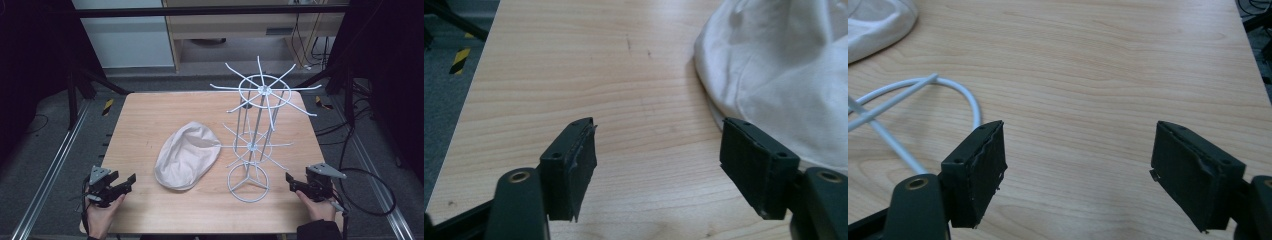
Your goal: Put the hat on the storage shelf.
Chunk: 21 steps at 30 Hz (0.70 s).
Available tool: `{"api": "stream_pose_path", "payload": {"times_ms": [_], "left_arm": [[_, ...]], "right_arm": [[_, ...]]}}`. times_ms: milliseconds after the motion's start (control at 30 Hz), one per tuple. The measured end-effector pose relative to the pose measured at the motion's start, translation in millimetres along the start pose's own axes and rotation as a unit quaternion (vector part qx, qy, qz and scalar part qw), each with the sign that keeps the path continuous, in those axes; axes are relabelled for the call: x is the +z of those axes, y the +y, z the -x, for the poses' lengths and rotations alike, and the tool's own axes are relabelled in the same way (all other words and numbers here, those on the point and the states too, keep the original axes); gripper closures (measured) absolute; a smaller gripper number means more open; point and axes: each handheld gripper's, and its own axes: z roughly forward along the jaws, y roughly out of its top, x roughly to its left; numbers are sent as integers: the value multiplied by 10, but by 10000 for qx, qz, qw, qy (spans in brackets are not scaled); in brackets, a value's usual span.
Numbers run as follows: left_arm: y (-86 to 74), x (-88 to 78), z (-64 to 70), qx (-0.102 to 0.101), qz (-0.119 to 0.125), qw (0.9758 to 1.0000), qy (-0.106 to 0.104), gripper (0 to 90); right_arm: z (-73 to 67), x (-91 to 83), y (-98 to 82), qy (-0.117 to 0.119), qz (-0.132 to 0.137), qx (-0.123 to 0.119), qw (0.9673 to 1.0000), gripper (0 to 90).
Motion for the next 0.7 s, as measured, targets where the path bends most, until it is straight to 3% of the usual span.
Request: {"api": "stream_pose_path", "payload": {"times_ms": [33, 167, 400, 700], "left_arm": [[26, -38, 34, 120, 59, 9999, 10, 327], [51, -74, 70, 209, 105, 9997, 21, 374], [124, -110, 148, 288, 3, 9994, -193, 366], [284, -119, 238, 340, -35, 9990, -279, 342]], "right_arm": [[-23, -4, 5, 2, 23, -27, 10000, 221], [-76, -41, 4, 36, 106, -20, 9999, 251], [-124, -83, -38, -26, 40, -109, 9999, 274], [-184, -75, -82, -38, 18, -234, 9997, 280]]}}
